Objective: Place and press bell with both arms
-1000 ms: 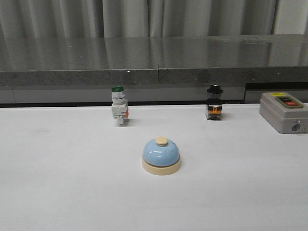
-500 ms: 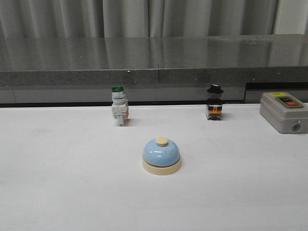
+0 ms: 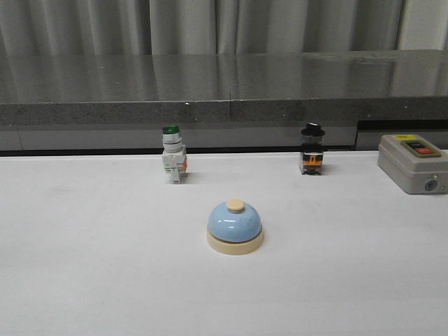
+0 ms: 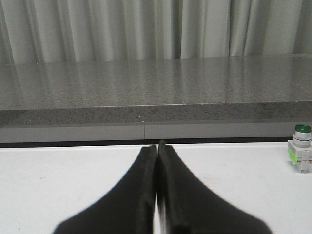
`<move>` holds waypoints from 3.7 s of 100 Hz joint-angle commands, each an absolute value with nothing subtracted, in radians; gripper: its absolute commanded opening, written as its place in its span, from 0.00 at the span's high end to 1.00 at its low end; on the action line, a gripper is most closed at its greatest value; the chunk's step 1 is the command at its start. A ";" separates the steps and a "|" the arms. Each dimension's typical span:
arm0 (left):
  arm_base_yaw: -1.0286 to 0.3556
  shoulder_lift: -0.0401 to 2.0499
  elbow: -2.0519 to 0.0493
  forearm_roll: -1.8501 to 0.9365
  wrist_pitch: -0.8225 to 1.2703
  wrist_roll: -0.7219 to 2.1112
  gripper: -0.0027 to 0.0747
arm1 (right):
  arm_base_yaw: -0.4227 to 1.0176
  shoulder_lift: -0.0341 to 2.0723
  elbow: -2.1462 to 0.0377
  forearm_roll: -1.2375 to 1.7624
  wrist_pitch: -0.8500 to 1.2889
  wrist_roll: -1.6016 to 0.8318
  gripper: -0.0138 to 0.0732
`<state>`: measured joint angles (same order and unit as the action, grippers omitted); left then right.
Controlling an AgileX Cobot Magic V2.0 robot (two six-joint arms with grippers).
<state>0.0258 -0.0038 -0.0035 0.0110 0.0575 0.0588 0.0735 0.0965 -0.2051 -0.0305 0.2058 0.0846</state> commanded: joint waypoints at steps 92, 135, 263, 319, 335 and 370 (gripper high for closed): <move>0.028 -0.035 0.050 0.009 -0.021 0.047 0.99 | 0.072 0.979 -0.785 0.068 0.670 0.075 0.91; 0.028 -0.035 0.050 0.009 -0.021 0.047 0.99 | 0.337 1.271 -0.946 0.081 0.658 0.042 0.91; 0.028 -0.035 0.050 0.009 -0.021 0.047 0.99 | 0.606 1.903 -1.375 0.082 0.697 0.039 0.91; 0.028 -0.035 0.050 0.009 -0.021 0.047 0.99 | 0.541 1.653 -1.380 0.015 0.701 0.039 0.91; 0.028 -0.035 0.050 0.009 -0.021 0.047 0.99 | 0.488 1.540 -1.312 -0.010 0.694 0.039 0.91; 0.028 -0.035 0.050 0.009 -0.021 0.047 0.99 | 0.336 1.181 -0.995 -0.011 0.603 0.040 0.91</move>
